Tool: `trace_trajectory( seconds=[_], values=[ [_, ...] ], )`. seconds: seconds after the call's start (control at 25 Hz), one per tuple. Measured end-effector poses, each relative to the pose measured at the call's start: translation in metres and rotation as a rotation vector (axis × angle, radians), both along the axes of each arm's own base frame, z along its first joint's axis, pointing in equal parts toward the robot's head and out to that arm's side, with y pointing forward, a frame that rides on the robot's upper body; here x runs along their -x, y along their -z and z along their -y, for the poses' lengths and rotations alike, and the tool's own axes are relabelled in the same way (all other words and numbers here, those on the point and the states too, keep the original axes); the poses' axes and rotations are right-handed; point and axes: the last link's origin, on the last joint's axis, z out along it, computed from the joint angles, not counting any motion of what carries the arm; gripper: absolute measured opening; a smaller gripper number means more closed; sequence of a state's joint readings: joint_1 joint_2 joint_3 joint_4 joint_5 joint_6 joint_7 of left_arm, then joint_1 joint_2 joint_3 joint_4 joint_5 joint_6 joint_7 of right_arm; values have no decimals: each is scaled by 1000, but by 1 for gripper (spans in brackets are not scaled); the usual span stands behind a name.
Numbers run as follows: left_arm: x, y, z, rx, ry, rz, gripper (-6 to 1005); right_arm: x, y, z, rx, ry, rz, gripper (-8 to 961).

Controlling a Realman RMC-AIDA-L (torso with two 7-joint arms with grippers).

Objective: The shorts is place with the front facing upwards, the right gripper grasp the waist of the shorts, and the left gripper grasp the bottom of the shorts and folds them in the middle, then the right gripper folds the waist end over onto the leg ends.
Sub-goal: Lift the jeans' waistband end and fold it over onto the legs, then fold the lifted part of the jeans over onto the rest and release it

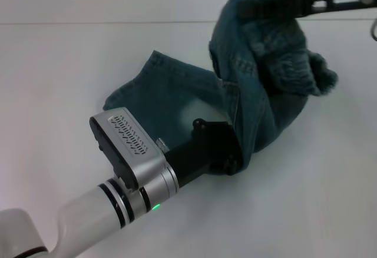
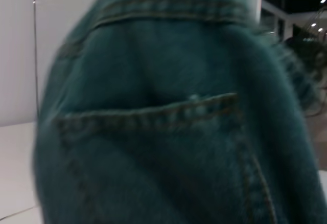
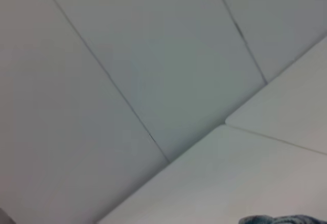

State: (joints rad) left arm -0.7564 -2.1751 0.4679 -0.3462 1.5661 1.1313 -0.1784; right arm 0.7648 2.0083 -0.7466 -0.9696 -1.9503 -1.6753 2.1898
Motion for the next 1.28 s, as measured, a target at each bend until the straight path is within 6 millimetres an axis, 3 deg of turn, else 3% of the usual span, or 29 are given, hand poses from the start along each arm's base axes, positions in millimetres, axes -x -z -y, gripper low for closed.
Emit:
trace_trajectory(
  seconds=[0.2,0.36,1.0,1.28],
  values=[
    [0,0,3,2,-10,14,1,24,19,-15,26,-35,89,132],
    [9,-7,2,-45,-55,41,-1,31,37,-25,30,-38,140,145],
    [81,-52,5,-321,-334,79,4,24,63,-30,31,-22,185,197],
    [119,-90,22,-521,-436,112,6,33,100,-38,2,-2,232,220]
  ],
)
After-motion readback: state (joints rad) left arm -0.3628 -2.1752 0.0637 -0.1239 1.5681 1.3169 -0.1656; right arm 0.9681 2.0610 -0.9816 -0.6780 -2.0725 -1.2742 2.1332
